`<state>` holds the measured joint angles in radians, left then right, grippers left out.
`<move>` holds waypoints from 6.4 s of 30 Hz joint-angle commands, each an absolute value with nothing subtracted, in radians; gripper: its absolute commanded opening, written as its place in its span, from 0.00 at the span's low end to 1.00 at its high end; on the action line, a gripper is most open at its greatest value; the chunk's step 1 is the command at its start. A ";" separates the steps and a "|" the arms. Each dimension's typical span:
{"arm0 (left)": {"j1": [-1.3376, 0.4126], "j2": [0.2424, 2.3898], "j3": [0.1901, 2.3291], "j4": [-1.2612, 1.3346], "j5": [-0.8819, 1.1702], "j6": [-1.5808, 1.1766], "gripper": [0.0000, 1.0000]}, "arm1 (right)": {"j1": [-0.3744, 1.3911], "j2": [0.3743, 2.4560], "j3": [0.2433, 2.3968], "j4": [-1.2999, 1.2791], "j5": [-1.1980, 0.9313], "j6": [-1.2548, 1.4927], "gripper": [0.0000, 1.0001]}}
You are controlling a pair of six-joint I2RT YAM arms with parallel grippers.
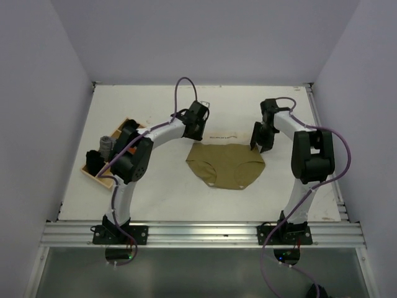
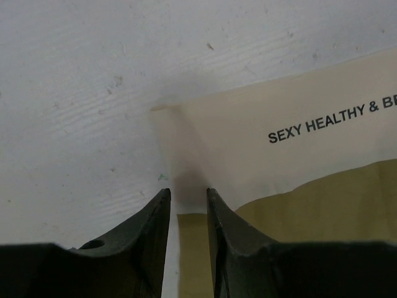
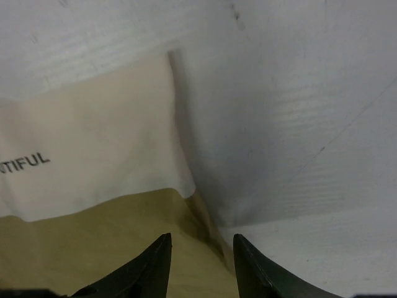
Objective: Roll the underwear
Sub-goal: Flatten the underwear, then fold the underwear
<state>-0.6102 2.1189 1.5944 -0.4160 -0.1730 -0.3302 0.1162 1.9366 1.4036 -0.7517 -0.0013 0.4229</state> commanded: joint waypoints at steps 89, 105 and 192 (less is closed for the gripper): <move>-1.104 2.224 1.653 -0.334 -0.117 -0.508 0.11 | -0.049 1.913 1.252 -0.646 -0.077 0.511 0.00; -1.124 1.982 1.456 -0.293 0.069 -0.426 0.00 | -0.018 1.546 1.068 -0.785 0.170 0.526 0.00; -1.219 1.953 1.522 -0.307 0.276 -0.419 0.00 | -0.009 1.197 0.867 -0.886 0.287 0.540 0.00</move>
